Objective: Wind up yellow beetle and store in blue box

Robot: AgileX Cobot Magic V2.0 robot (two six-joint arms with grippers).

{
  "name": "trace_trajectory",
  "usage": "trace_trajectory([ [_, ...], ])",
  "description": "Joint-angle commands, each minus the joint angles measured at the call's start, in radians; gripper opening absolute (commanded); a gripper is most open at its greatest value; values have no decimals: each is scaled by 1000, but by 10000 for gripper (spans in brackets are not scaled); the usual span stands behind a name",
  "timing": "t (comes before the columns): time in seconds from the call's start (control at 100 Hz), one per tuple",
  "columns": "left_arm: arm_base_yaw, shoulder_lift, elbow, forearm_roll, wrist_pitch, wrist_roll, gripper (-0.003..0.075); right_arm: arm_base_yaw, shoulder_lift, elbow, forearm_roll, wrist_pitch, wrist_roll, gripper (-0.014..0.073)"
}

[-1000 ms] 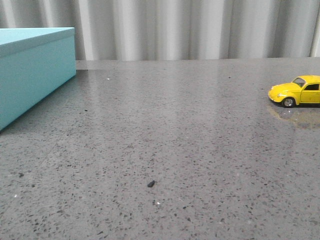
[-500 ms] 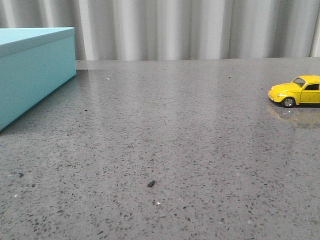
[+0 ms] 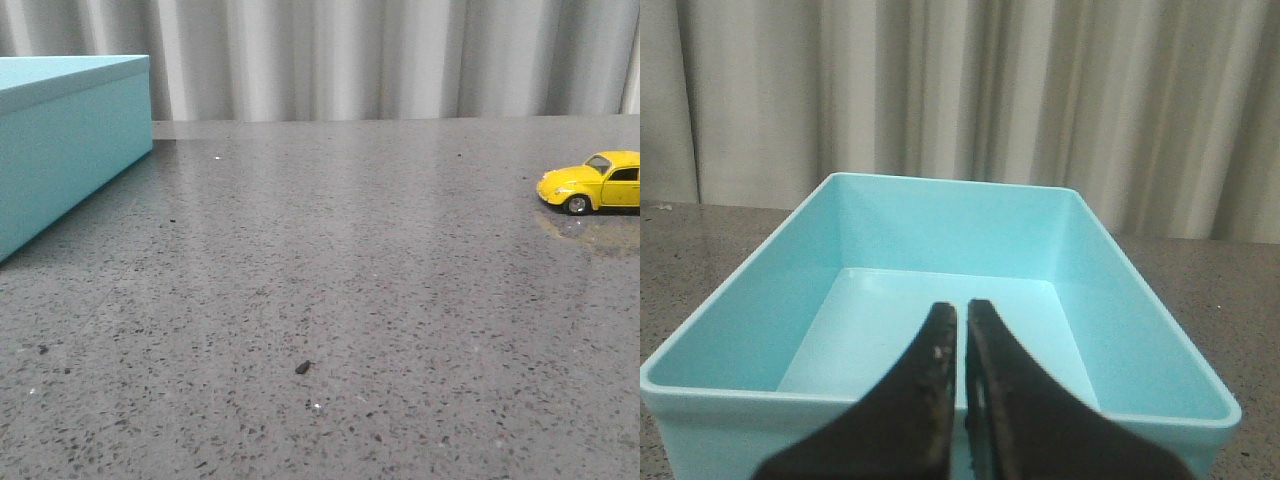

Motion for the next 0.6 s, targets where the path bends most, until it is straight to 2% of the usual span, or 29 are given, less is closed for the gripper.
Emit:
trace_trajectory([
  [0.0,1,18,-36,-5,-80,-9,-21,1,17,-48,26,-87,-5,-61],
  [0.09,1,18,-36,-5,-80,-9,-21,3,29,-80,31,-62,-5,-61],
  [0.24,1,18,-36,-5,-80,-9,-21,65,108,-166,31,-25,-5,-61],
  [0.59,1,18,-36,-6,-80,-9,-21,207,484,-472,31,131,-5,-61],
])
